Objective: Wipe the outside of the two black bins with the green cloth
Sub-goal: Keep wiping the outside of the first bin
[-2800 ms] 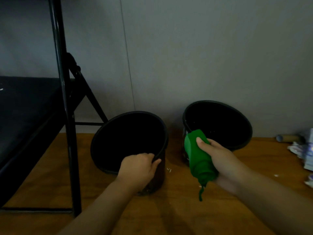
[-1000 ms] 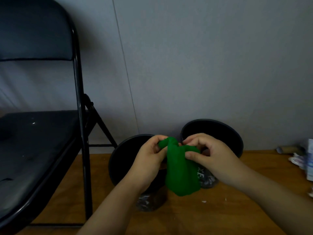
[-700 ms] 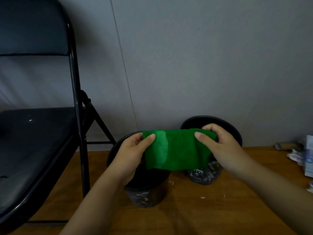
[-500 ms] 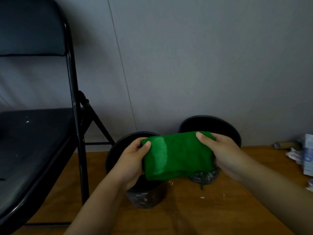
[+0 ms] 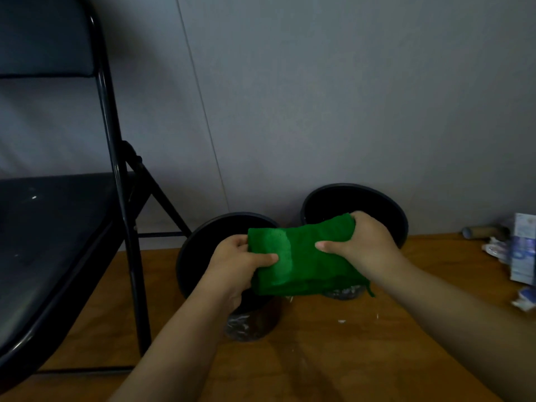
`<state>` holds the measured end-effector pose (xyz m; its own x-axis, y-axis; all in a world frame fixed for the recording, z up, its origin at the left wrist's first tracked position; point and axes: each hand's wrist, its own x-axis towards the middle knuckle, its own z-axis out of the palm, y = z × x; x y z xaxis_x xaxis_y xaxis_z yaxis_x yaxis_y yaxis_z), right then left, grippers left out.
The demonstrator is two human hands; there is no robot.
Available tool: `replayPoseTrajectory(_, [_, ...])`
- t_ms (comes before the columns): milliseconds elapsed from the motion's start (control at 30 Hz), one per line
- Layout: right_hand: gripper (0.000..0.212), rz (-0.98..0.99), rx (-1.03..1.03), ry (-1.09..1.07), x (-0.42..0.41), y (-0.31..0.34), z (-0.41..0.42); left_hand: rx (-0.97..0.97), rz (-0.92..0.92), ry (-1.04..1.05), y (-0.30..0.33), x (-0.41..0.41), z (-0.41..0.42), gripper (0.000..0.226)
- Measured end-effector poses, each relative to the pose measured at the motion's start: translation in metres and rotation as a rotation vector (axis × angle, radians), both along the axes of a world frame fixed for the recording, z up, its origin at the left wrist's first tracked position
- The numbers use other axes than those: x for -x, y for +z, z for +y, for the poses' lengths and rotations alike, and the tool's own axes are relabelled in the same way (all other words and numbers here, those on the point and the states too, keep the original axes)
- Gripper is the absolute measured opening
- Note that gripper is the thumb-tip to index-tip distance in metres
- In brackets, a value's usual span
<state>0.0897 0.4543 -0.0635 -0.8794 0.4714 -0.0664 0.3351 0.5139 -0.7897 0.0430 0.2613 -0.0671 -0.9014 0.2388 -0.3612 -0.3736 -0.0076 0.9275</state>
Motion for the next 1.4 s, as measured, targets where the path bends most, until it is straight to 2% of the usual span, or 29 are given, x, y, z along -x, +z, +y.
replayPoseTrajectory(100, [0.047, 0.135, -0.172, -0.019, 0.004, 0.009, -0.023, 0.237, 0.263, 0.098, 0.002, 0.002, 0.012, 0.04])
replayPoseTrajectory(200, [0.048, 0.22, -0.06, 0.054, 0.006, 0.019, -0.046, 0.383, 0.541, 0.055, 0.013, -0.005, 0.021, 0.039])
replayPoseTrajectory(267, [0.048, 0.262, 0.013, 0.09, 0.005, 0.022, -0.055, 0.372, 0.605, 0.007, 0.017, -0.01, 0.026, 0.037])
replayPoseTrajectory(300, [0.048, 0.283, 0.042, 0.086, 0.003, 0.022, -0.057, 0.309, 0.572, -0.009, 0.018, -0.012, 0.028, 0.035])
replayPoseTrajectory(433, [0.042, 0.355, 0.063, 0.084, -0.005, 0.026, -0.061, -0.096, 0.245, -0.047, 0.025, -0.018, 0.028, 0.023])
replayPoseTrajectory(500, [0.039, 0.373, 0.089, 0.143, -0.009, 0.028, -0.064, -0.181, 0.214, -0.046, 0.025, -0.018, 0.025, 0.026])
replayPoseTrajectory(600, [0.042, 0.351, 0.29, 0.316, -0.015, 0.031, -0.065, -0.207, 0.215, 0.062, 0.023, -0.014, 0.019, 0.032])
replayPoseTrajectory(667, [0.043, 0.355, 0.368, 0.403, -0.016, 0.031, -0.062, -0.191, 0.178, 0.139, 0.019, -0.011, 0.016, 0.027])
replayPoseTrajectory(733, [0.038, 0.422, 0.345, 0.315, -0.013, 0.03, -0.057, -0.21, 0.119, 0.157, 0.017, -0.01, 0.016, 0.023])
replayPoseTrajectory(800, [0.03, 0.478, 0.198, 0.121, -0.008, 0.027, -0.046, -0.26, 0.077, 0.137, 0.017, -0.009, 0.017, 0.023])
replayPoseTrajectory(867, [0.035, 0.365, 0.181, 0.07, -0.005, 0.027, -0.035, -0.289, 0.059, 0.101, 0.018, -0.01, 0.017, 0.024])
replayPoseTrajectory(933, [0.05, 0.167, 0.363, 0.171, -0.004, 0.025, -0.032, -0.306, 0.036, 0.055, 0.02, -0.011, 0.017, 0.024])
replayPoseTrajectory(967, [0.049, 0.125, 0.438, 0.226, -0.005, 0.023, -0.034, -0.305, 0.03, 0.03, 0.021, -0.012, 0.016, 0.023])
replayPoseTrajectory(1033, [0.039, 0.18, 0.453, 0.24, -0.005, 0.018, -0.038, -0.27, 0.032, 0.004, 0.021, -0.013, 0.016, 0.021])
replayPoseTrajectory(1100, [0.044, 0.23, 0.331, 0.197, -0.003, 0.016, -0.037, -0.185, 0.06, 0.019, 0.02, -0.012, 0.016, 0.016])
replayPoseTrajectory(1167, [0.053, 0.232, -0.026, 0.204, -0.003, 0.016, -0.034, -0.085, 0.091, 0.023, 0.017, -0.011, 0.016, 0.016])
replayPoseTrajectory(1233, [0.055, 0.257, -0.413, 0.271, -0.005, 0.016, -0.038, -0.018, 0.094, 0.006, 0.014, -0.012, 0.017, 0.02])
replayPoseTrajectory(1300, [0.058, 0.267, -0.558, 0.362, -0.008, 0.018, -0.046, 0.024, 0.101, 0.015, 0.012, -0.012, 0.017, 0.021])
replayPoseTrajectory(1400, [0.08, 0.186, -0.64, 0.48, -0.013, 0.016, -0.053, 0.118, 0.111, 0.063, 0.011, -0.01, 0.016, 0.023])
